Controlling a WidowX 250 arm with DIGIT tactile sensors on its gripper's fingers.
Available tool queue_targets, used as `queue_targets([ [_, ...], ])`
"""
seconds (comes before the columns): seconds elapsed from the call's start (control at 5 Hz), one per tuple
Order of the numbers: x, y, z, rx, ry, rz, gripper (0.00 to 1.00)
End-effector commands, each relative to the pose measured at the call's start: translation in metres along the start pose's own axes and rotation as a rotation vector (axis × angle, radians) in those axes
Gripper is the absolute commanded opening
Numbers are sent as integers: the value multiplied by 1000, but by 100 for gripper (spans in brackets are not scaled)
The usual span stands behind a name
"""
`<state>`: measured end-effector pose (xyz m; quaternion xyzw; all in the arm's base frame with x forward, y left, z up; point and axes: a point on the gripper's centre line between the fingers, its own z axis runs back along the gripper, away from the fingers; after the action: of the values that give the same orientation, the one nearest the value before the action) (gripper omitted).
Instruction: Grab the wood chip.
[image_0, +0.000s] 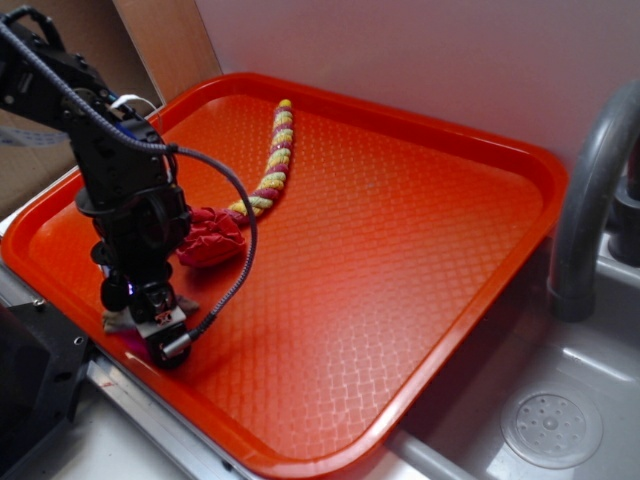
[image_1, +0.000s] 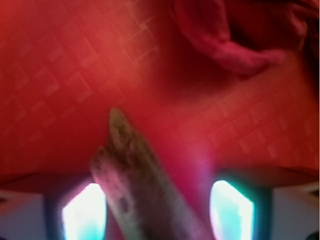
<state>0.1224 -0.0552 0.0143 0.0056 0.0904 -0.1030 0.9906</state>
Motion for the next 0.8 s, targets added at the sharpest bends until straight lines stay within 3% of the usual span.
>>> queue_targets([
  [0.0,-6,2,-1,15,14,-13,0],
  [0.2,-7,3,8,46,-14,-46,0],
  [0.4,1,15,60,68,-199,-29,0],
  [0.6,28,27,116,-15,-347,73,0],
])
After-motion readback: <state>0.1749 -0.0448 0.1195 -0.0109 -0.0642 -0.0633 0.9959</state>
